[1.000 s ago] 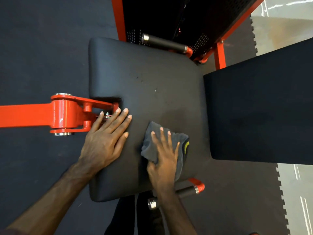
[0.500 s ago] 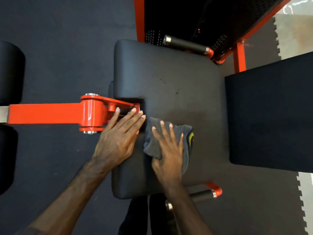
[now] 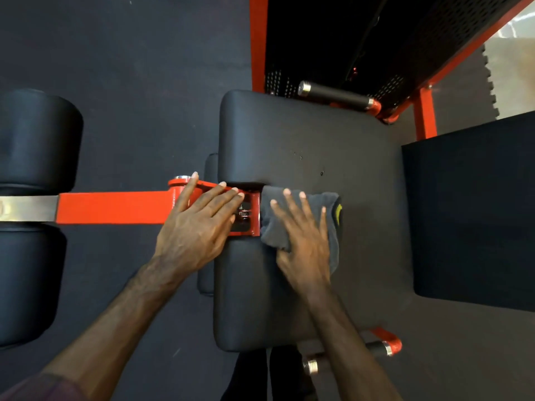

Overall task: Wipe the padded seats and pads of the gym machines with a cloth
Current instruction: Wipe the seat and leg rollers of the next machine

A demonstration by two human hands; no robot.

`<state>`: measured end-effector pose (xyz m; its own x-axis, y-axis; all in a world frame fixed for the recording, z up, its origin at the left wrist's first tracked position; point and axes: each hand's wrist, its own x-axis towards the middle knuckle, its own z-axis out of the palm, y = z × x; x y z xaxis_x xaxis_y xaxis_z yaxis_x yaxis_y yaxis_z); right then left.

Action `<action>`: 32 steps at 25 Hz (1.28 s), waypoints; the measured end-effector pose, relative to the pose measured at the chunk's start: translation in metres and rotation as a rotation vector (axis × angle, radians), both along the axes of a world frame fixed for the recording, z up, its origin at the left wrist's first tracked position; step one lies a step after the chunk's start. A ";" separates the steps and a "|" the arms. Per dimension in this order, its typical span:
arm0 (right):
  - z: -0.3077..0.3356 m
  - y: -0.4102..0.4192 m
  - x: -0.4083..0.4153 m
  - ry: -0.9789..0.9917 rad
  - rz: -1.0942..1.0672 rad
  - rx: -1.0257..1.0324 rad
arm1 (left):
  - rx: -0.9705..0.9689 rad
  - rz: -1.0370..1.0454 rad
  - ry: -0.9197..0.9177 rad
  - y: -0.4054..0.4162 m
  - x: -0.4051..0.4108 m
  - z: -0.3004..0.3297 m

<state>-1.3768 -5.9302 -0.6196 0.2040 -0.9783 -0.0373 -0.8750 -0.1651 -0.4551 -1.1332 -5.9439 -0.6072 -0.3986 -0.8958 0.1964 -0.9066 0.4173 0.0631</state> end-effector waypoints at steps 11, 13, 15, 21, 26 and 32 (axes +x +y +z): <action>0.000 -0.006 0.012 -0.051 0.012 0.004 | 0.016 0.049 0.092 -0.002 0.000 0.003; -0.001 0.010 0.009 -0.100 -0.213 0.057 | 0.025 0.070 0.106 -0.001 -0.003 0.006; 0.003 0.043 0.018 -0.083 -0.267 0.066 | 0.065 0.091 0.098 -0.001 -0.007 0.010; -0.006 -0.033 -0.001 -0.006 0.008 -0.058 | 0.116 0.115 0.004 -0.002 -0.013 0.011; -0.002 0.016 0.000 -0.098 -0.271 0.037 | 0.225 0.243 0.034 0.002 -0.049 0.015; -0.015 -0.054 -0.020 -0.095 -0.114 -0.024 | 0.311 0.351 0.079 0.011 -0.096 -0.007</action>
<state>-1.3969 -5.9839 -0.6343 0.0927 -0.9957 0.0009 -0.8421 -0.0789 -0.5335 -1.2288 -5.9333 -0.6144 -0.0559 -0.9948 -0.0846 -0.9769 0.0370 0.2104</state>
